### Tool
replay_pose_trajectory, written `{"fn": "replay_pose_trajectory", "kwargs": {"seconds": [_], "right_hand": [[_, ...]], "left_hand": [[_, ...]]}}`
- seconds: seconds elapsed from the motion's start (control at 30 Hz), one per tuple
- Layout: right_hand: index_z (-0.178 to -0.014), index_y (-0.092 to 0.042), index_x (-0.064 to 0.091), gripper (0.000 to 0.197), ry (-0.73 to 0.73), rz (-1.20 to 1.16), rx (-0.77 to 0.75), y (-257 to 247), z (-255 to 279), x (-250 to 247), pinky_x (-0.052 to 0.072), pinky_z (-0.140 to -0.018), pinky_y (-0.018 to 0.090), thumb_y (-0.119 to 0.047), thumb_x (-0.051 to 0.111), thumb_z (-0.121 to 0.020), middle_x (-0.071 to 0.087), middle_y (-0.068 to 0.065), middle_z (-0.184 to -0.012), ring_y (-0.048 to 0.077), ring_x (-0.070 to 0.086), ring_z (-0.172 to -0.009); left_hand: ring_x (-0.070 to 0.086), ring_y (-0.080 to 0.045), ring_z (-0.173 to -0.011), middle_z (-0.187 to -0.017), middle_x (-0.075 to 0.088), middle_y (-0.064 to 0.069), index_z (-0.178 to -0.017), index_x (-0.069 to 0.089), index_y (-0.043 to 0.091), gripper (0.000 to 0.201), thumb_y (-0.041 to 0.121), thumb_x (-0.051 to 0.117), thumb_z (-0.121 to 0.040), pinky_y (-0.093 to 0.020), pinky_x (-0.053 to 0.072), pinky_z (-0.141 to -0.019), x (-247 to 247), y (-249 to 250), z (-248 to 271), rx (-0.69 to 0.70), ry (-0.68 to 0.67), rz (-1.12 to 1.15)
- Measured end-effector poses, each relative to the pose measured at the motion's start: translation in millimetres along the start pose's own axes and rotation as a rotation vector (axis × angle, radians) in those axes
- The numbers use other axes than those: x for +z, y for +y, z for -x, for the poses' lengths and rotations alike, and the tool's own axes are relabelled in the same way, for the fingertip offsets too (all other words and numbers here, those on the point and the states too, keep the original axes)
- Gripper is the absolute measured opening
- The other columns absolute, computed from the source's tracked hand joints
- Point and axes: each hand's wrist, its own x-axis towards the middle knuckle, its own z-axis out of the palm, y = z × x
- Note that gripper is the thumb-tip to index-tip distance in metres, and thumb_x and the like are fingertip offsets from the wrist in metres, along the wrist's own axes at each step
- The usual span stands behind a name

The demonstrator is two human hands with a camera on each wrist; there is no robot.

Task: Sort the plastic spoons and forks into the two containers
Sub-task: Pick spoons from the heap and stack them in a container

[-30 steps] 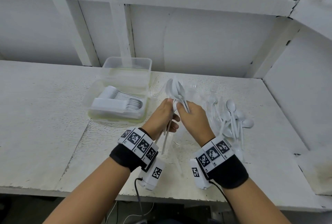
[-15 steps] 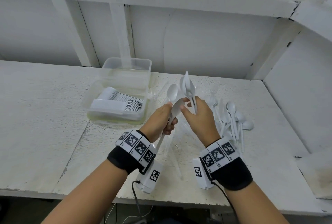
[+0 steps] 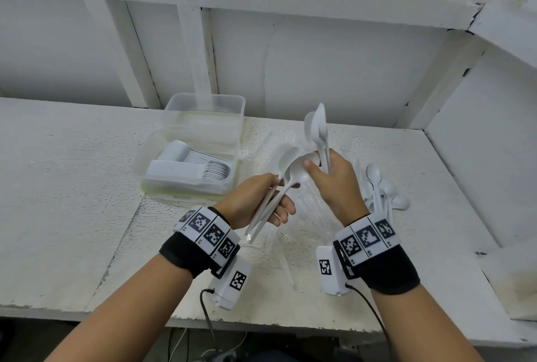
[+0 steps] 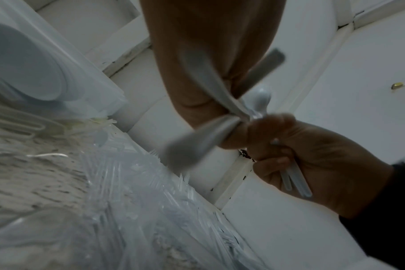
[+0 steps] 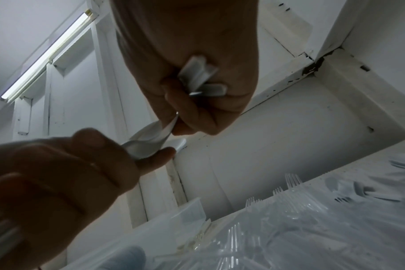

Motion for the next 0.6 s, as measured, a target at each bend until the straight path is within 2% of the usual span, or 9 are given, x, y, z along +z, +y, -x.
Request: {"fn": "replay_pose_trajectory", "kwargs": {"seconds": [0.07,0.17,0.27,0.33,0.43,0.53,0.57,0.6], "right_hand": [[-0.092,-0.011,0.055,0.008,0.048,-0.004,-0.007,0.8,-4.2,-5.0,0.039,-0.062,0.018,-0.019,0.055,-0.092,0.055,-0.002,-0.079,0.006,0.05,-0.069],[-0.094,-0.016,0.052,0.004,0.038,-0.055,0.0,2.9,-7.8,-9.5,0.035,-0.056,0.018,-0.018,0.055,-0.092,0.052,-0.008,-0.076,0.003,0.046,-0.062],[-0.091,-0.019,0.048,0.009,-0.034,-0.099,0.051,4.7,-6.1,-7.2,0.036,-0.042,0.019,-0.016,0.056,-0.091,0.048,-0.005,-0.077,0.007,0.043,-0.058],[-0.091,-0.021,0.046,0.012,-0.067,-0.123,0.089,6.3,-3.9,-3.9,0.035,-0.038,0.019,-0.016,0.057,-0.091,0.046,-0.002,-0.078,0.009,0.042,-0.057],[-0.094,-0.023,0.049,0.011,-0.072,-0.137,0.083,8.4,-0.2,-0.4,0.033,-0.039,0.015,-0.017,0.058,-0.091,0.047,-0.006,-0.075,0.006,0.042,-0.058],[-0.085,-0.027,0.053,0.014,-0.092,-0.145,0.063,8.3,3.2,2.4,0.032,-0.04,0.014,-0.015,0.058,-0.091,0.044,-0.01,-0.065,0.001,0.04,-0.048],[-0.083,-0.027,0.053,0.015,-0.096,-0.154,0.064,7.8,4.1,3.0,0.032,-0.04,0.014,-0.015,0.058,-0.091,0.043,-0.011,-0.062,0.0,0.041,-0.045],[-0.081,-0.026,0.053,0.016,-0.101,-0.165,0.068,7.6,4.6,3.7,0.032,-0.039,0.014,-0.014,0.058,-0.091,0.043,-0.011,-0.061,-0.001,0.042,-0.042]], "left_hand": [[0.057,-0.019,-0.052,-0.069,0.063,-0.01,-0.106,0.057,0.007,0.039,0.018,0.021,-0.099,-0.026,0.049,-0.05,-2.2,1.7,3.9,-0.057,-0.064,-0.058],[0.057,-0.018,-0.051,-0.068,0.062,-0.008,-0.109,0.057,0.009,0.04,0.018,0.019,-0.1,-0.026,0.049,-0.05,-4.2,2.5,8.3,-0.122,-0.136,-0.111],[0.056,-0.016,-0.048,-0.068,0.063,-0.007,-0.114,0.054,0.008,0.038,0.016,0.019,-0.101,-0.024,0.047,-0.048,-6.0,1.6,10.0,-0.131,-0.188,-0.061],[0.057,-0.017,-0.05,-0.074,0.065,-0.009,-0.12,0.05,0.009,0.035,0.016,0.021,-0.101,-0.025,0.049,-0.05,-6.8,0.3,11.1,-0.133,-0.223,-0.028],[0.061,-0.018,-0.059,-0.081,0.067,-0.011,-0.121,0.051,0.009,0.034,0.017,0.023,-0.101,-0.03,0.054,-0.059,-5.4,-3.9,11.0,-0.147,-0.228,0.009],[0.066,-0.021,-0.075,-0.085,0.069,-0.01,-0.112,0.056,0.006,0.036,0.013,0.023,-0.1,-0.038,0.053,-0.082,-3.0,-7.0,8.7,-0.148,-0.193,-0.007],[0.066,-0.021,-0.076,-0.083,0.069,-0.01,-0.11,0.057,0.005,0.037,0.012,0.023,-0.099,-0.039,0.052,-0.085,-1.9,-7.6,8.1,-0.149,-0.192,-0.005],[0.066,-0.021,-0.074,-0.079,0.068,-0.01,-0.109,0.057,0.005,0.037,0.012,0.022,-0.099,-0.039,0.053,-0.082,-0.4,-7.9,7.6,-0.15,-0.196,0.014]]}}
